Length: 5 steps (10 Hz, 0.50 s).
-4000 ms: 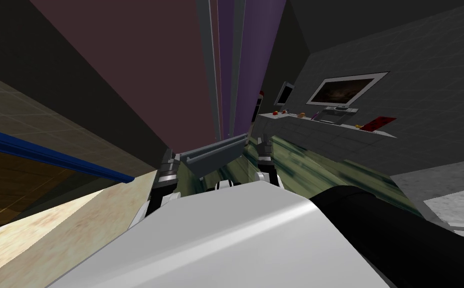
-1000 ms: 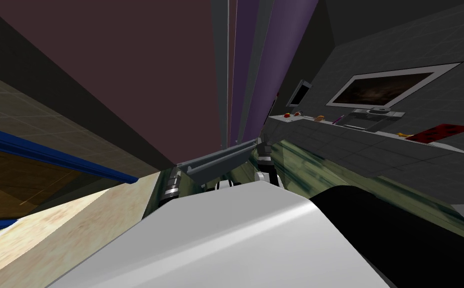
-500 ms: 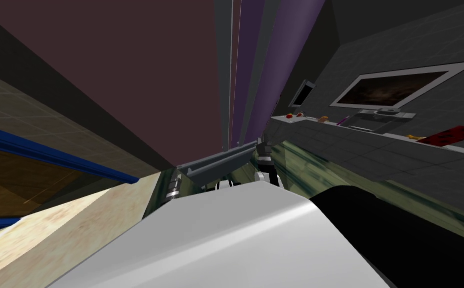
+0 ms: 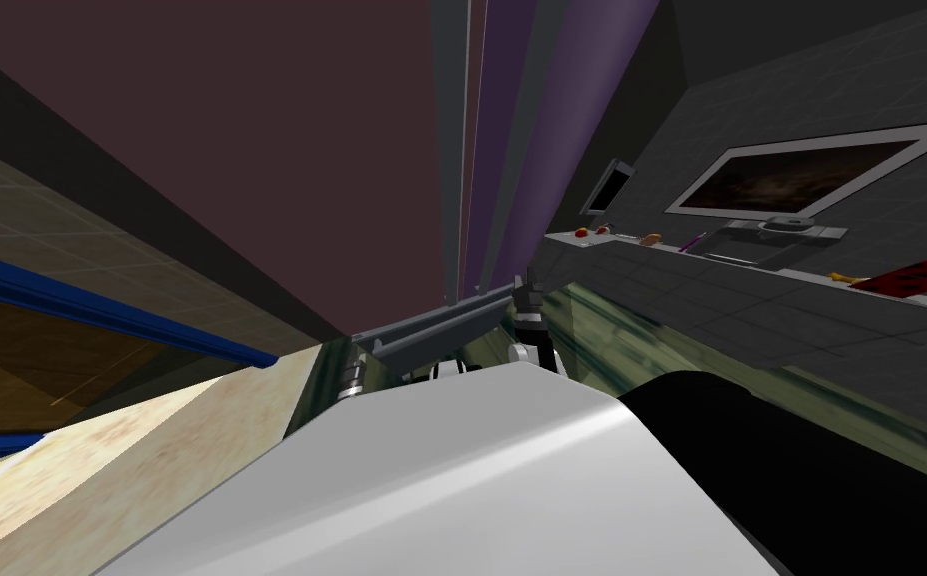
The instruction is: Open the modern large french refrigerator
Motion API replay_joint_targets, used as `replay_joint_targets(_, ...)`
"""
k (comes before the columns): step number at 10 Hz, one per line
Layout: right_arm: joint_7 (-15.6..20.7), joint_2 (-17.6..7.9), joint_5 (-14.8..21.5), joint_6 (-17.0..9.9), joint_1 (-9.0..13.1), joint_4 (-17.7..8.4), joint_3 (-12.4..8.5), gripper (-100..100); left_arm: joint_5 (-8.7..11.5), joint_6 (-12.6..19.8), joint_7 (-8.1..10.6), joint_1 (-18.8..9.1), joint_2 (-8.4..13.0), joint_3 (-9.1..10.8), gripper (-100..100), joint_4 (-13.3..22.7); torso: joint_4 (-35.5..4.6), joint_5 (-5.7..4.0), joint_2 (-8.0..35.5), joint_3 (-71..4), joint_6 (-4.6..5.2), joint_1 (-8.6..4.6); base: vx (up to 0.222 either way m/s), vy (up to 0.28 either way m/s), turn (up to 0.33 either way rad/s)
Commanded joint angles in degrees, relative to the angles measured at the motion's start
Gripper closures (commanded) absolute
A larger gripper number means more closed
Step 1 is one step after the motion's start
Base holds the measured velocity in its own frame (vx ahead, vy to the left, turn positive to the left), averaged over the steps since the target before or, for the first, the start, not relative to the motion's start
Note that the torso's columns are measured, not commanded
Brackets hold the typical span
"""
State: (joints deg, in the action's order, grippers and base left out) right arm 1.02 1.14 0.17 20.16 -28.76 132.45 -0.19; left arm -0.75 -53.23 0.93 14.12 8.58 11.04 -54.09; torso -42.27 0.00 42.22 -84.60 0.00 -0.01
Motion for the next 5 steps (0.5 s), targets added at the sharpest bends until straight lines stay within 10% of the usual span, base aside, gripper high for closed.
replay_joint_targets(1,0.0,0.0,0.0,0.0,0.0,0.0,0.0,0,0.07,-1.13,-0.09,-0.37,-1.5,0.28,-100,2.39,0.01,-0.01,-0.02,-0.02,-0.01,-0.01,0.043,0.002,0.013)
replay_joint_targets(5,0.0,0.0,0.0,0.0,0.01,0.0,0.0,0,0.19,-2.87,-0.27,-1.24,-5.58,0.73,-100,6.37,-0.03,-0.01,0.11,0.06,0.0,0.0,0.028,0.004,0.016)
